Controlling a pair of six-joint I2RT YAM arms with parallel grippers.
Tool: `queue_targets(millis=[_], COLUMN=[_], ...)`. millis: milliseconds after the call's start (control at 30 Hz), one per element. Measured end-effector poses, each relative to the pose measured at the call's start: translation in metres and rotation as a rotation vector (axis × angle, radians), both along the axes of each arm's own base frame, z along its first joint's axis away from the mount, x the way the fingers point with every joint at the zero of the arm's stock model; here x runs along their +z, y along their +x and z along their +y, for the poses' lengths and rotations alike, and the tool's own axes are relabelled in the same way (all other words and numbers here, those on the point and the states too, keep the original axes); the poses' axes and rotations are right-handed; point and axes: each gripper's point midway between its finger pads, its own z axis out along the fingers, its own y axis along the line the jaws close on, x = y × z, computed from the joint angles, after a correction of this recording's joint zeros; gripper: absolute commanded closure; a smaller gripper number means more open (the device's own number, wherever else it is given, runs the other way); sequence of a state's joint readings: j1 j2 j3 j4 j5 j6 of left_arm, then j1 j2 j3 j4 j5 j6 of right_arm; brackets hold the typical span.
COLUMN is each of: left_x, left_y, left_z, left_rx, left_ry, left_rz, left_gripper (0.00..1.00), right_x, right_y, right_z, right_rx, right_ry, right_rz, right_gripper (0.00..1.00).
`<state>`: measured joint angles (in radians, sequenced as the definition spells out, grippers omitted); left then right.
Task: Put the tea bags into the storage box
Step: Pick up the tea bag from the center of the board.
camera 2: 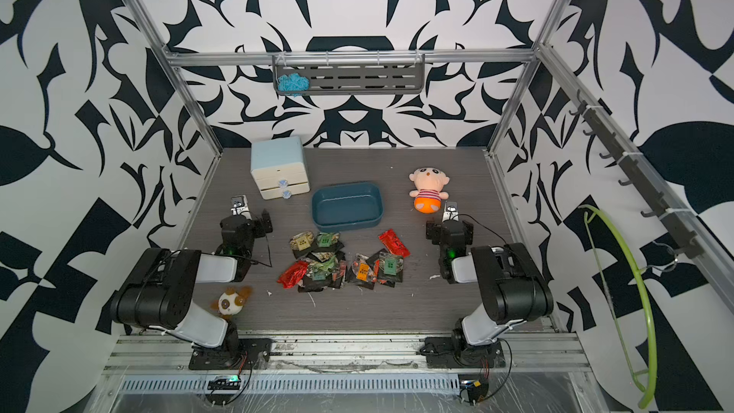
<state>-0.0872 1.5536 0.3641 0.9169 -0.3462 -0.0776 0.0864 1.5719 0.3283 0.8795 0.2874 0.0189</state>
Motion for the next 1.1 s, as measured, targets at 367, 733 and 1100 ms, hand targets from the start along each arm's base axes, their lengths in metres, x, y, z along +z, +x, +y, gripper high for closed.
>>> queue_targets(millis=[367, 733, 1100], left_x=[0.000, 0.034, 0.143], left_y=[0.000, -0.014, -0.073], left_z=[0.000, -0.008, -0.001], left_rx=[0.000, -0.001, 0.152], left_ry=[0.000, 0.002, -0.502], left_rz=[0.000, -0.017, -0.182], left_gripper=[0.00, 0.00, 0.00], right_x=[0.000, 0.046, 0.172], right_y=[0.000, -0.014, -0.078], right_z=[0.000, 0.000, 0.003], right_rx=[0.000, -0.018, -0.091], right_ry=[0.000, 0.027, 0.437], right_rz=[0.000, -0.079, -0.316], right_gripper=[0.01, 0.00, 0.01])
